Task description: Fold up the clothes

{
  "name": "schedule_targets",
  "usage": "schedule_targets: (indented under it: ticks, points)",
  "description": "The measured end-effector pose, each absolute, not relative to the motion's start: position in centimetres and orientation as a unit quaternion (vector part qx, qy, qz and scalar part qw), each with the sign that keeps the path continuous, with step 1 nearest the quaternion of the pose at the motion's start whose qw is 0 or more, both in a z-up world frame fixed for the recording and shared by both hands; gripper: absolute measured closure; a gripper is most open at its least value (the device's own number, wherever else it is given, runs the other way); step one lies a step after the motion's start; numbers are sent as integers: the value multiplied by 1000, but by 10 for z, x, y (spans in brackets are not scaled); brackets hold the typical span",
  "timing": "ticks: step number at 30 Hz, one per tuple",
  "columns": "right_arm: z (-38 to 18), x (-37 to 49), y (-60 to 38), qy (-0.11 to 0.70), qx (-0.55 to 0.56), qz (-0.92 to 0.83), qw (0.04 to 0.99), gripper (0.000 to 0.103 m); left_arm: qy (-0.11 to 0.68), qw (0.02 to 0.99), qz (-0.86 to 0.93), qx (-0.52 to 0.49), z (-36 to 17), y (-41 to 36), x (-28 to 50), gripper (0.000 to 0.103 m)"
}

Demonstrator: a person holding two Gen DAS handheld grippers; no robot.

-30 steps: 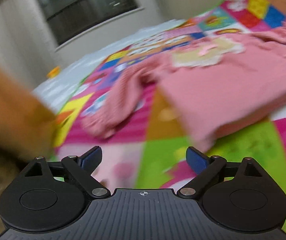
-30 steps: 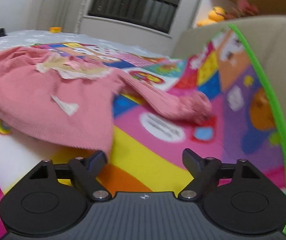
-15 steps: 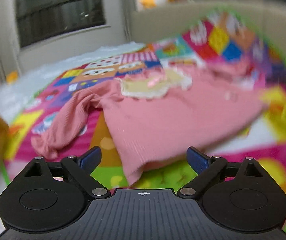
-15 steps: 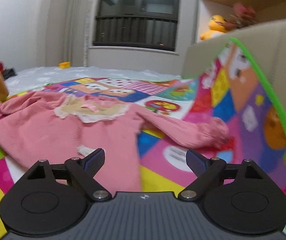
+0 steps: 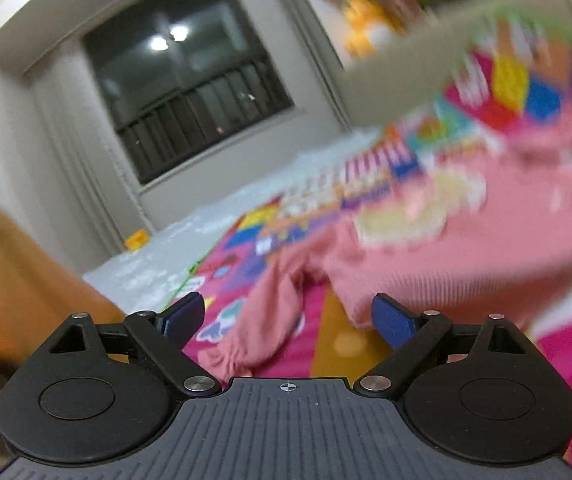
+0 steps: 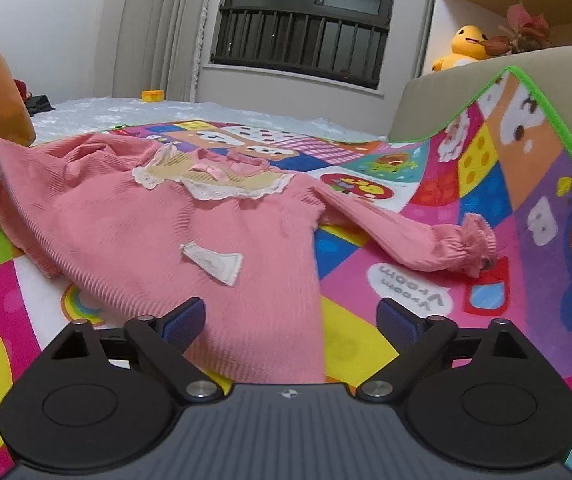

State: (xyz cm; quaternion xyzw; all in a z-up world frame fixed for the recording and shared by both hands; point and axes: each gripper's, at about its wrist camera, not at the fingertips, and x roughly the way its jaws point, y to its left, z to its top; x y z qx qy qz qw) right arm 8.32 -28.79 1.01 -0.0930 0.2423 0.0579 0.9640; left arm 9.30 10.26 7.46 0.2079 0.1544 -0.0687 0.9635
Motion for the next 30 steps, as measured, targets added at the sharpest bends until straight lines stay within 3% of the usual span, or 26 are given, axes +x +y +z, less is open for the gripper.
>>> schedule_targets:
  ticks: [8,20,24,30]
  points:
    - [23,90,-304,231,-32,47,971,0,168,974,-146,34,101,151,74,5]
    - [4,159,-293,284,163,94,940,0,275,906,-282,-157,37,80,188,5]
    - [-20,162,-299,308,161,86,934,0,361,893,-203,-176,3,89,216,5]
    - [-28,154,-289,294,102,102,945,0,304,886,-155,-314,-1,157,210,5]
